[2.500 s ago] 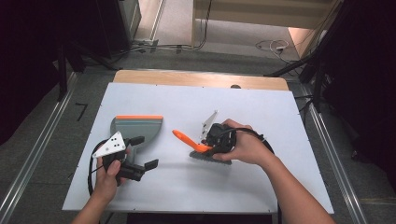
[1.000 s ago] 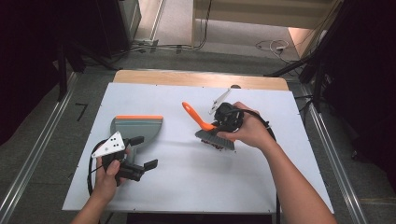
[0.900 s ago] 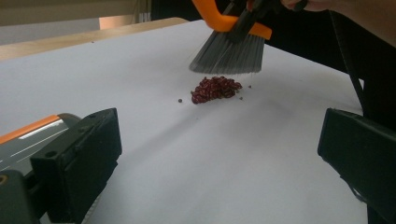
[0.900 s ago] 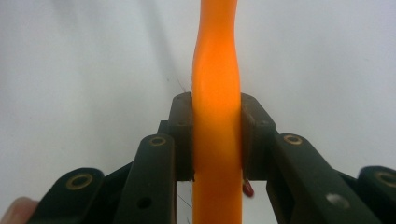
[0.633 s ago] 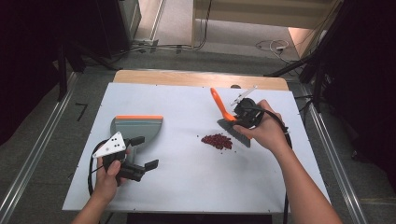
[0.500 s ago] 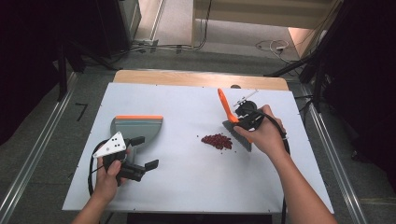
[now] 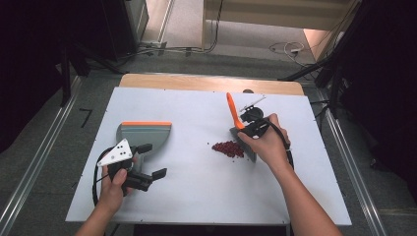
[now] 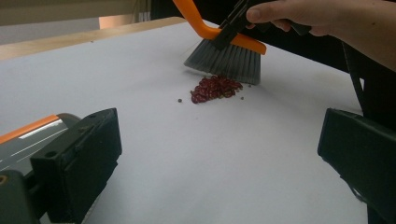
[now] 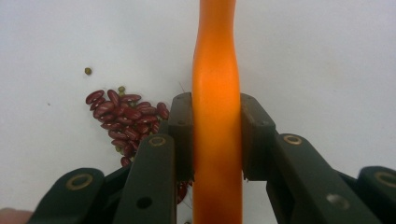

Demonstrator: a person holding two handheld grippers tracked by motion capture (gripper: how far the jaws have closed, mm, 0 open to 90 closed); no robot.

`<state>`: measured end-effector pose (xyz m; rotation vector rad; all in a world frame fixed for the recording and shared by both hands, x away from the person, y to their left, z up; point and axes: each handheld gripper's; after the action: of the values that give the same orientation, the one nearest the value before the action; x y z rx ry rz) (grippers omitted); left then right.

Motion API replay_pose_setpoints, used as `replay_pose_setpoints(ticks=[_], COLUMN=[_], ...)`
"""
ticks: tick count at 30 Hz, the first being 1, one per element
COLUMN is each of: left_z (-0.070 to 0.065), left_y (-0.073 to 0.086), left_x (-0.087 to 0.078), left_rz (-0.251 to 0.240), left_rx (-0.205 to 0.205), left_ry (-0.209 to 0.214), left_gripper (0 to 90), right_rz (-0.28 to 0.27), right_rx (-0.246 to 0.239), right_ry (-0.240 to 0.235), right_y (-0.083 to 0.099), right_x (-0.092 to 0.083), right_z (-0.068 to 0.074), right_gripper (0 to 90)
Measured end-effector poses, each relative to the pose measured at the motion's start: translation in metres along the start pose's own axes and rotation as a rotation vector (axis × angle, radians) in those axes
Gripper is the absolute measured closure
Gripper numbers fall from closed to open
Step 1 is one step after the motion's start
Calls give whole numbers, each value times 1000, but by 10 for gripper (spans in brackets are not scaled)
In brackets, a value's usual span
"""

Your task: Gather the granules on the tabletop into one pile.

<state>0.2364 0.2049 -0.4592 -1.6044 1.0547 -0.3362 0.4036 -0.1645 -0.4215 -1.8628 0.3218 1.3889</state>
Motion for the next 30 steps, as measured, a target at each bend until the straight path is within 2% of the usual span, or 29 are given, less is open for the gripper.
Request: replay_pose_setpoints(ticks=[11,17,30], left_z=[0,1,0], left_y=[0,0,1], left_x=[1,1,1], left_rz=[2,0,-4], left_rx=[2,3,4], left_ry=[-2,-5,-9], left_gripper=[3,3,3], right_rz=[-42,-87,-231], right_rx=[53,79,106], right_ry=[-8,-53,-102], right_y=[15,30,77], right_x=[-17,-27,-44], right_z=[-16,-24,-37], right_gripper=[689,689,689])
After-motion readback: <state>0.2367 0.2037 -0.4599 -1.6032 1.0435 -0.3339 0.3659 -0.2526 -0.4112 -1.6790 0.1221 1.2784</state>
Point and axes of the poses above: each handheld gripper's, and its own axes: x roughly forward along the jaws, y roughly out of its underside, z roughly to its left, and after that the axes turned 10 degrees about -x, right-handed
